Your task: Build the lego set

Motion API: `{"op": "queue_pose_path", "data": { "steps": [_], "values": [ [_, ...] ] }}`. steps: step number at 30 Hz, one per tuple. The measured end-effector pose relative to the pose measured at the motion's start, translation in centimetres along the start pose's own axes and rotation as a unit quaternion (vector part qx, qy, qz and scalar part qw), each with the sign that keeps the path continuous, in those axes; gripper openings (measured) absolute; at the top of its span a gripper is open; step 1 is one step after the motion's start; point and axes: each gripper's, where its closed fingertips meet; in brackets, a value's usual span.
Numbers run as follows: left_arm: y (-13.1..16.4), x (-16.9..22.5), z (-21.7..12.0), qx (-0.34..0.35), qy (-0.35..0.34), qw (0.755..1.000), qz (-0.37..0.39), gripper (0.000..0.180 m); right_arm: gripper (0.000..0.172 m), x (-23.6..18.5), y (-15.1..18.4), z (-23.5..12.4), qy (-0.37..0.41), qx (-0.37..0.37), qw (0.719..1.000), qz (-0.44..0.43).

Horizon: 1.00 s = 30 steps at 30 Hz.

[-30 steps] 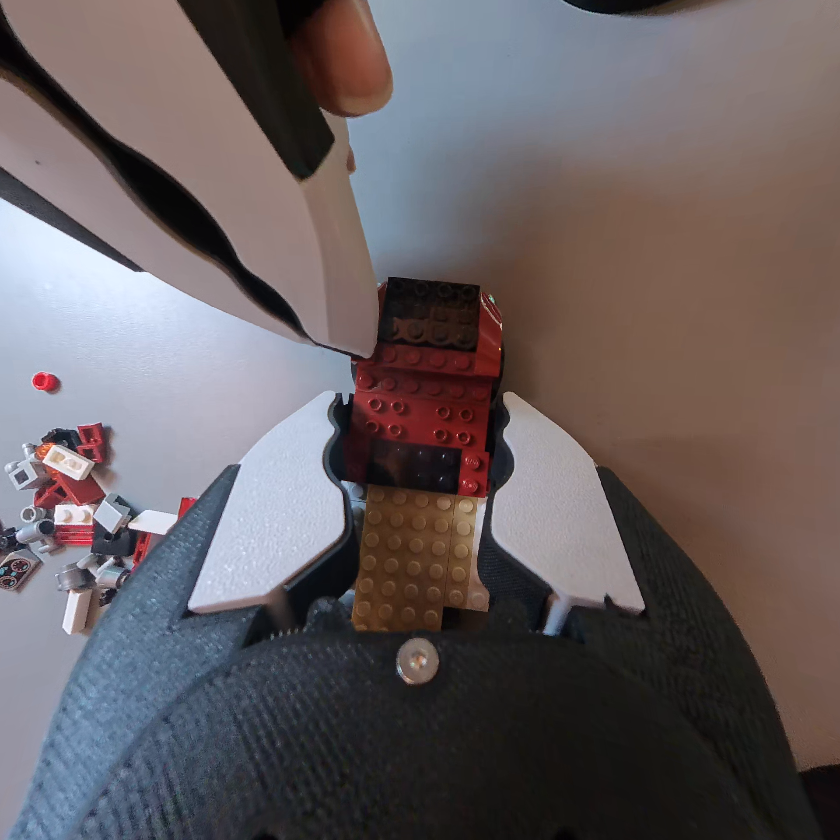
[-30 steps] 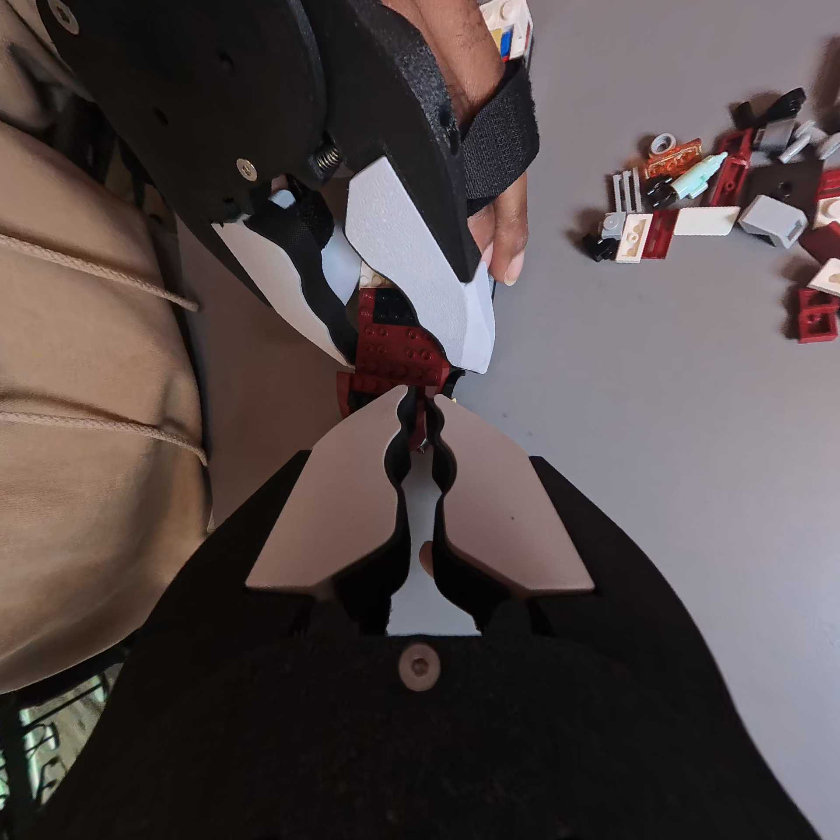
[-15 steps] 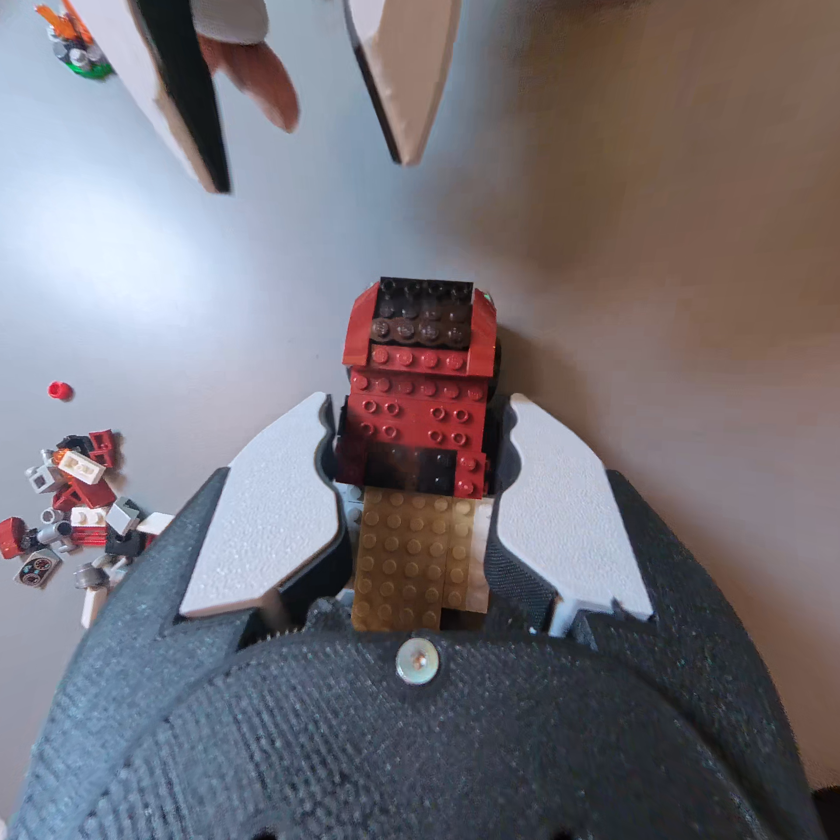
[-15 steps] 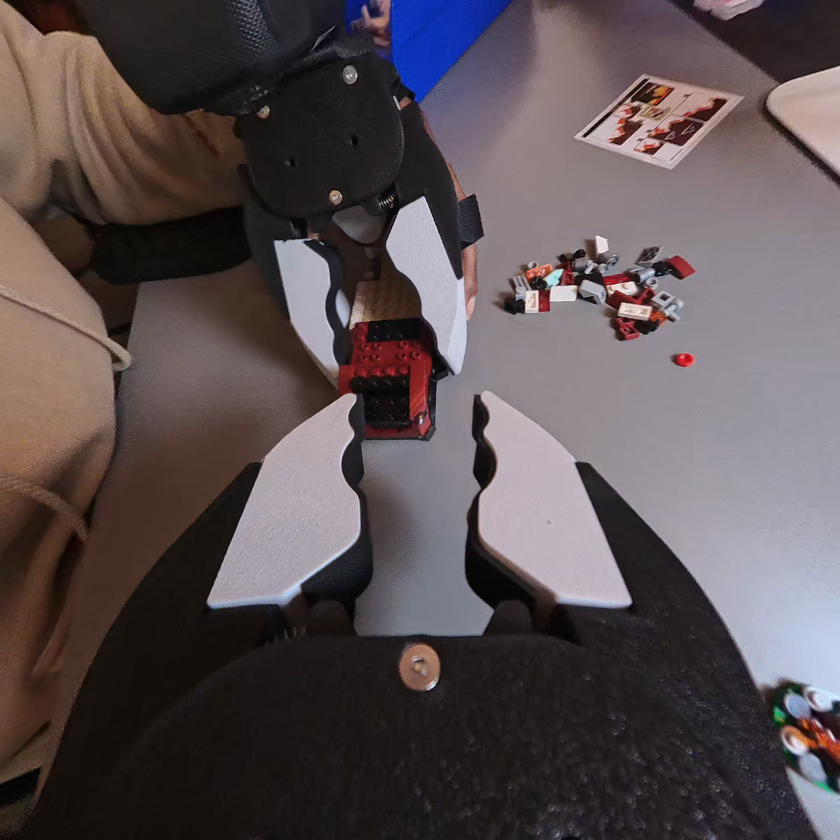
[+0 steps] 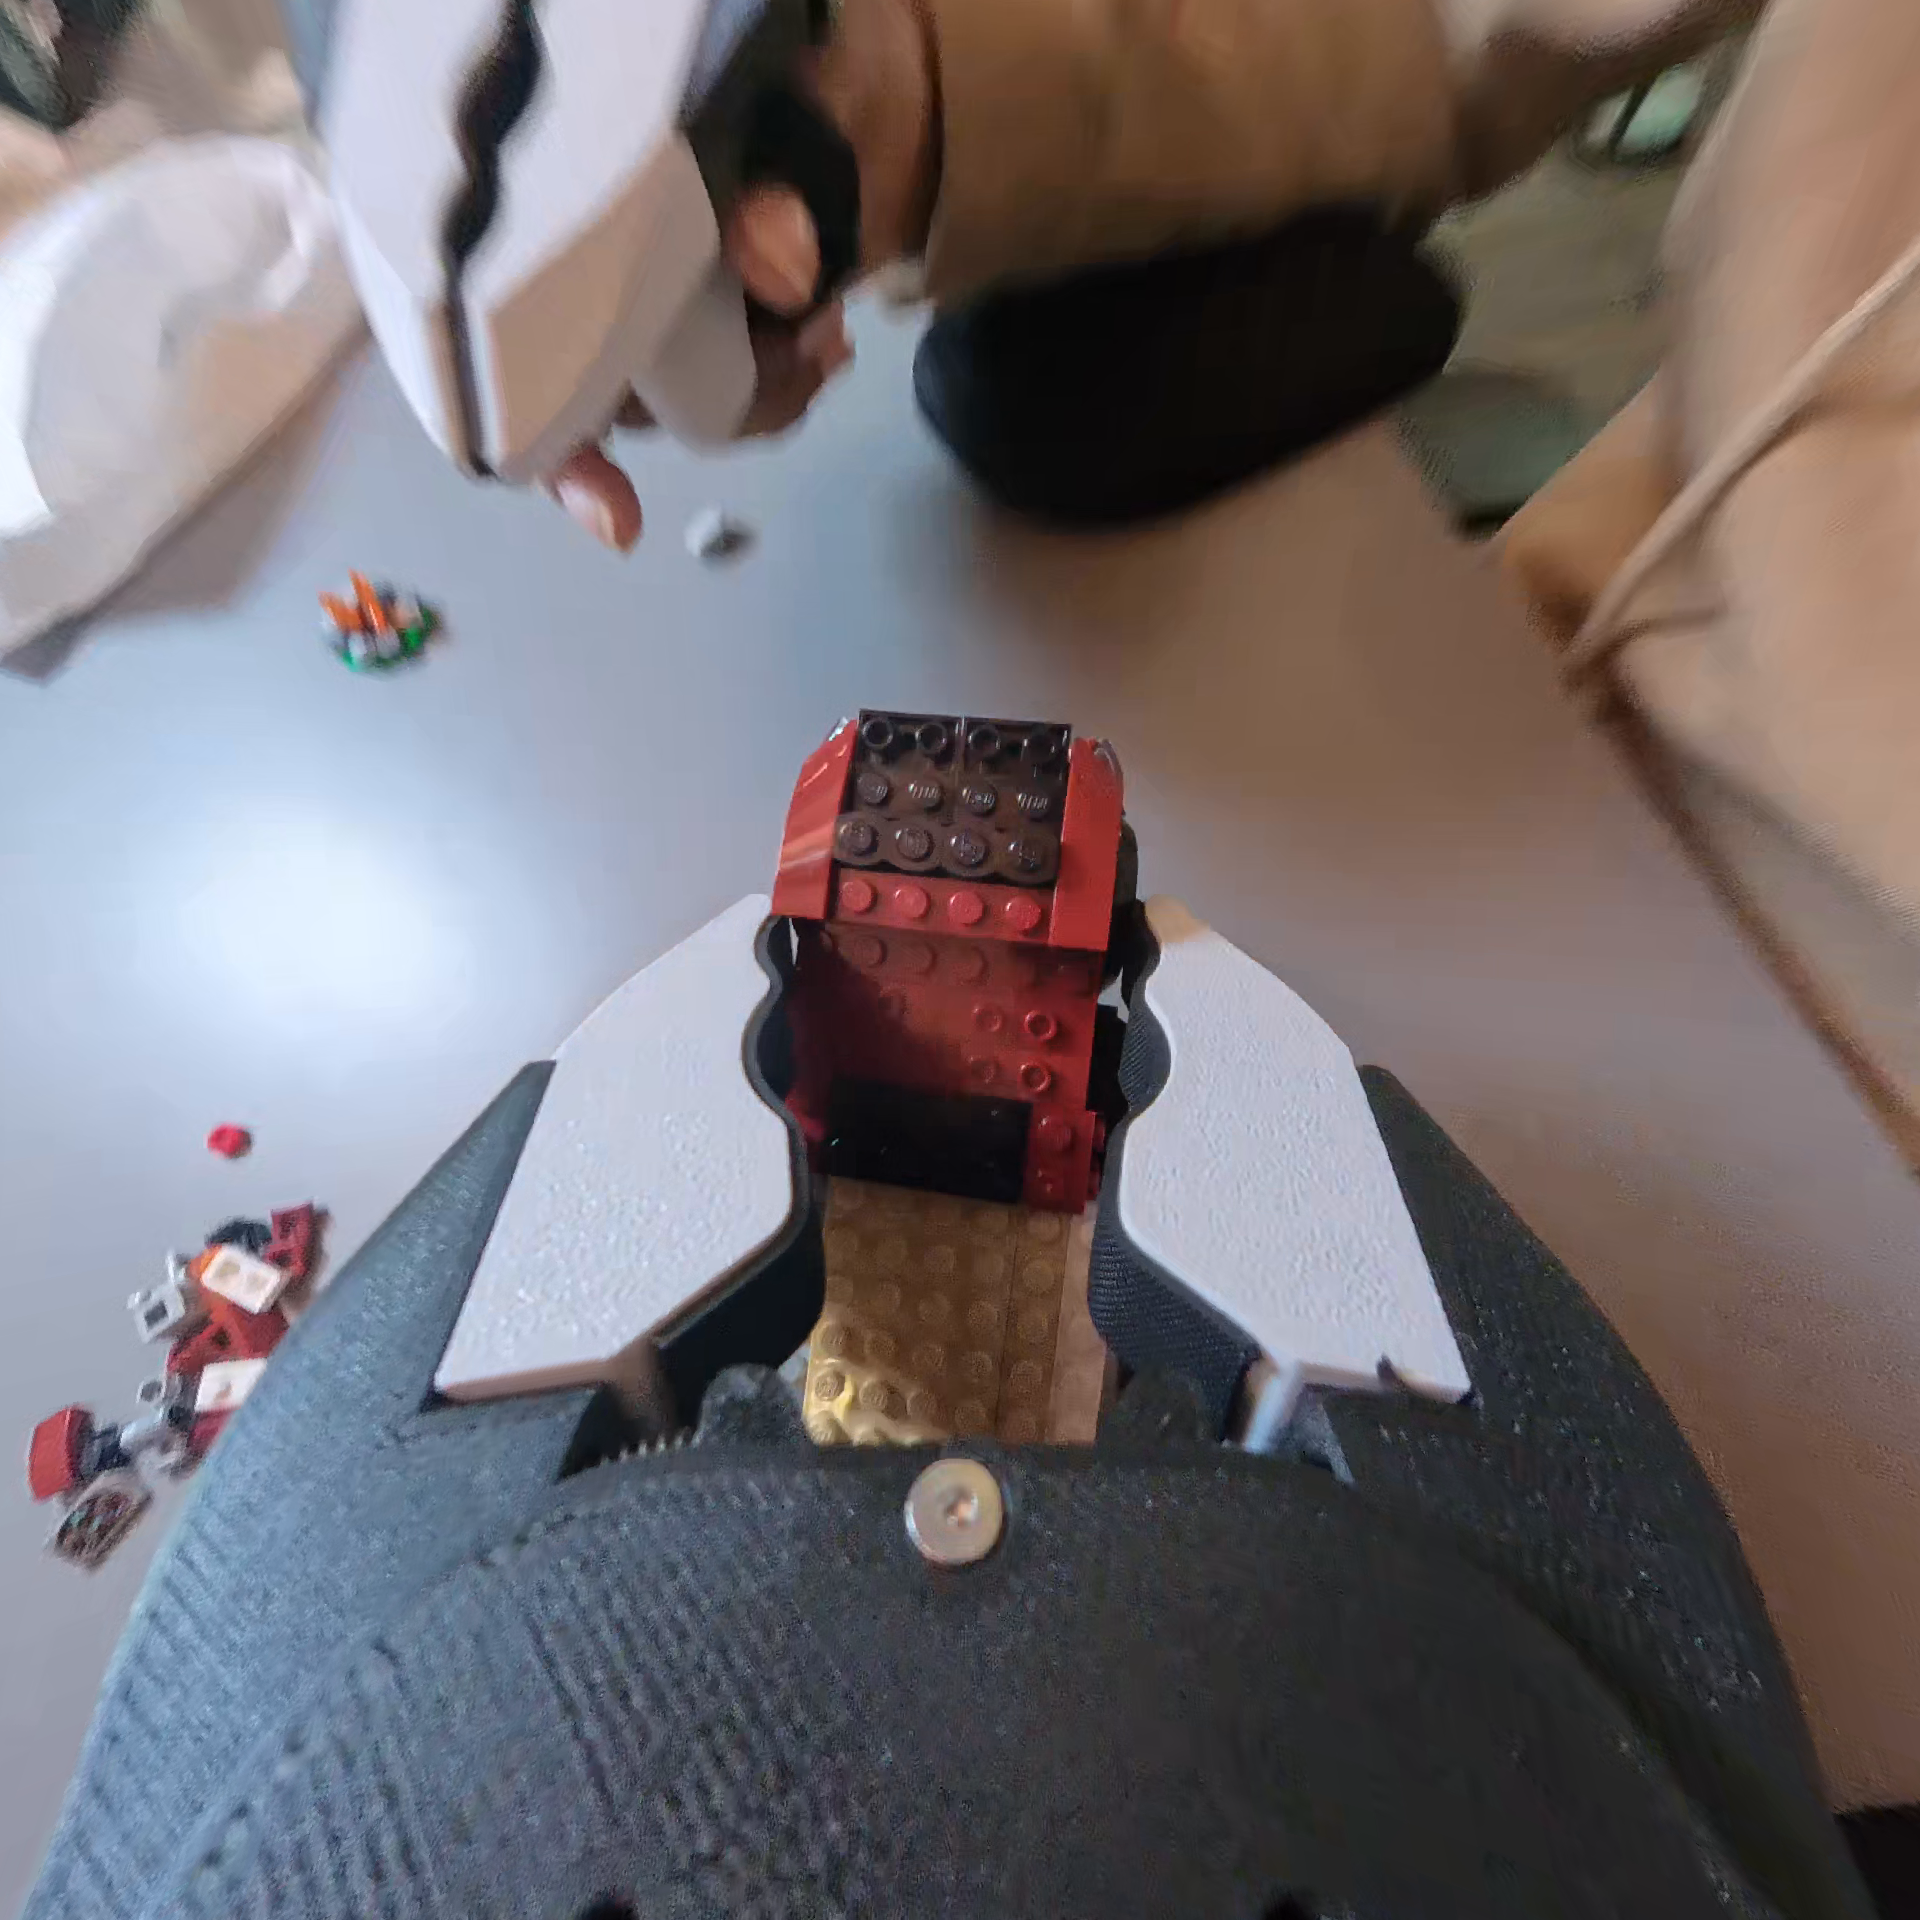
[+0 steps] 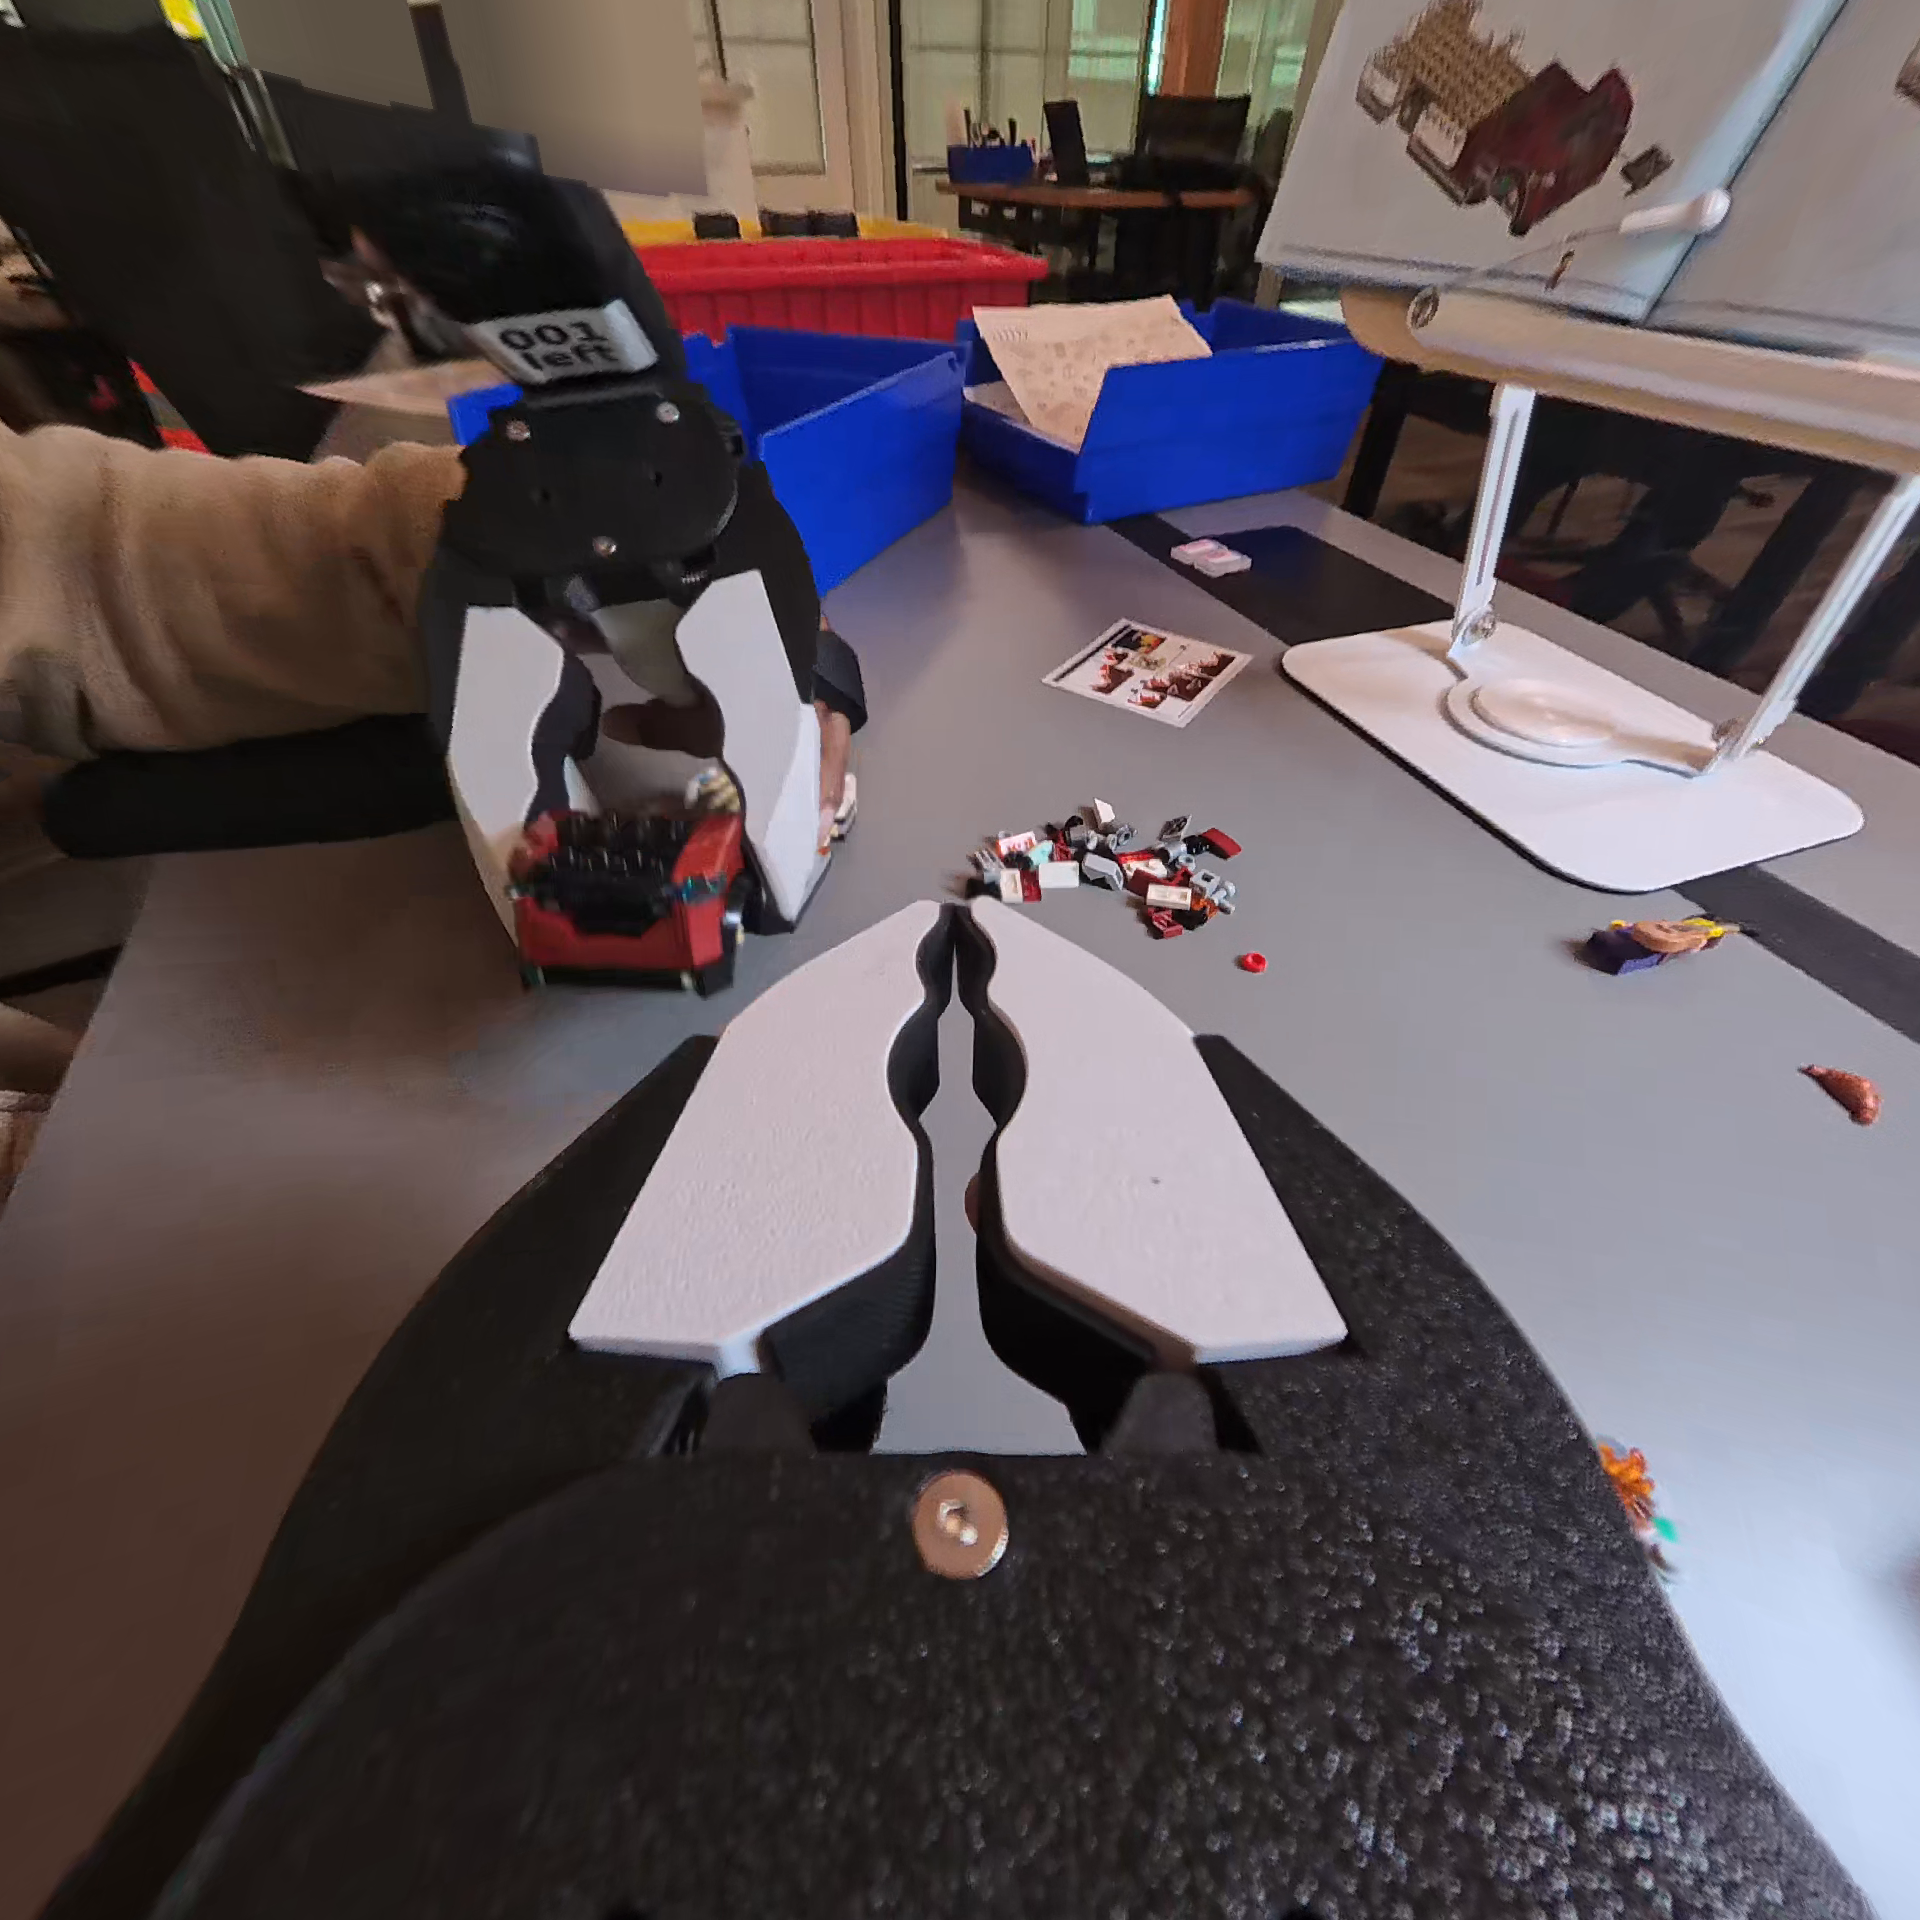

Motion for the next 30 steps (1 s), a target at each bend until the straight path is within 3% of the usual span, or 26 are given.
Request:
{"op": "queue_pose_path", "data": {
  "steps": [4,10,13,19,30],
  "values": [
    [-4.0,2.2,-2.9,0.139,0.049,0.989,0.02,0.061,0.0,-1.4,-1.9,-1.1,-0.032,0.049,0.998,-0.007],
    [-6.2,5.1,-4.8,0.21,0.108,0.97,0.054,0.061,0.0,-7.4,-1.6,-1.0,-0.149,0.005,0.989,-0.019],
    [-7.0,6.3,-4.9,0.214,0.117,0.966,0.082,0.061,0.0,-10.8,-0.4,-0.5,-0.208,-0.037,0.977,-0.016],
    [-8.3,8.5,-4.4,0.192,0.129,0.963,0.138,0.061,0.0,-14.8,1.0,0.8,-0.248,-0.086,0.965,-0.005],
    [-8.7,9.4,-3.6,0.168,0.136,0.963,0.158,0.061,0.0,-15.1,1.9,1.8,-0.223,-0.108,0.969,-0.004]
  ]
}}
Point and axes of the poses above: each gripper's, where its closed fingertips meet, z out along the fingers, y out of its underside, x = y × z across the jaws, and after that the axes turned 8 degrees about y, right-handed
